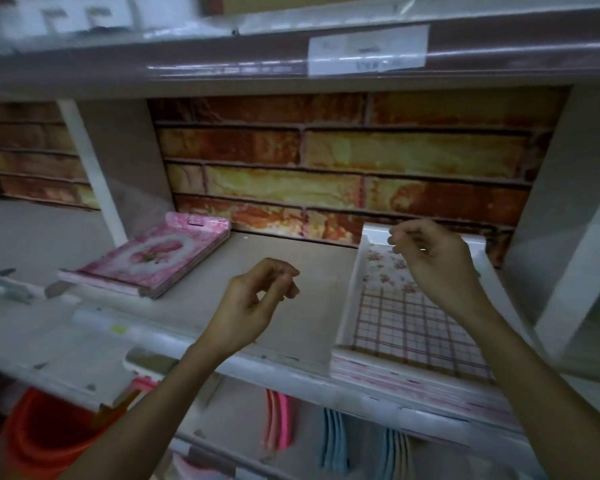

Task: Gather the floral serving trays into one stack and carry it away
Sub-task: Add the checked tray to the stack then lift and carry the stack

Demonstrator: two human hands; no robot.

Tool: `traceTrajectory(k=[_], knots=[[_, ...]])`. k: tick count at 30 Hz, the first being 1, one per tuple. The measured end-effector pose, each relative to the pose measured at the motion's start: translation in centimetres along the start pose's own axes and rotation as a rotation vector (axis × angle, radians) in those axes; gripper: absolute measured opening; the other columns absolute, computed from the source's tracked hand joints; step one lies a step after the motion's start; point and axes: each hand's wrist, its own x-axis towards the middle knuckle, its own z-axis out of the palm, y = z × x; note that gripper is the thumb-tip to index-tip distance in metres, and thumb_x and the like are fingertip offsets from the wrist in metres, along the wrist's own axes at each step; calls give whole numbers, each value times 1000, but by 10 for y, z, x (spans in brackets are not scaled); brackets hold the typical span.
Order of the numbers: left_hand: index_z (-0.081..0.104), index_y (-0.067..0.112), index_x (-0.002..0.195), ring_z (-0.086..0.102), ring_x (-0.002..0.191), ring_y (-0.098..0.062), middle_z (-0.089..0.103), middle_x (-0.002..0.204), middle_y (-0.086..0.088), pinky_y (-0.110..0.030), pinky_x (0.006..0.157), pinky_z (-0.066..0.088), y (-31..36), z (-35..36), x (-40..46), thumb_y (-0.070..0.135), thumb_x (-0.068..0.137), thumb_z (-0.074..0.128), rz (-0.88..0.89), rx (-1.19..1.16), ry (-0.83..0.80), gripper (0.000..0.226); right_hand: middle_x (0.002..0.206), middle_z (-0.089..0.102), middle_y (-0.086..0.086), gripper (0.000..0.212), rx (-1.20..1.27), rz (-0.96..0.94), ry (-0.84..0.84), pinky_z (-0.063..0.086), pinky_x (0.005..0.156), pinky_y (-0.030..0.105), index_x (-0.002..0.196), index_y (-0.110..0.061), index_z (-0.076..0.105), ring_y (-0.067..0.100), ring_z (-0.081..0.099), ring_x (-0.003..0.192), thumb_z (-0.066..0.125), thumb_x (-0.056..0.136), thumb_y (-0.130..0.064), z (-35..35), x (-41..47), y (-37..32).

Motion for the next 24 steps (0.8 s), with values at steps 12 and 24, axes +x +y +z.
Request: traceTrajectory(k=[12,24], knots=[[64,15,105,71,83,-9,73,83,4,-36,72,57,-98,-144,-13,16,98,53,18,87,-65,13,84,70,-9,12,-32,10,-35,50,73,15,91,-23,66,8,68,84,58,96,-14,161,-2,-52],[61,18,113,62,94,-16,67,105,1,-33,80,52,-238,-264,1,35,88,63,199,609,-308,30,86,74,3,12,107,238,-87,56,77,29,94,-12,70,15,71,79,58,95,-11,320,6,-75]])
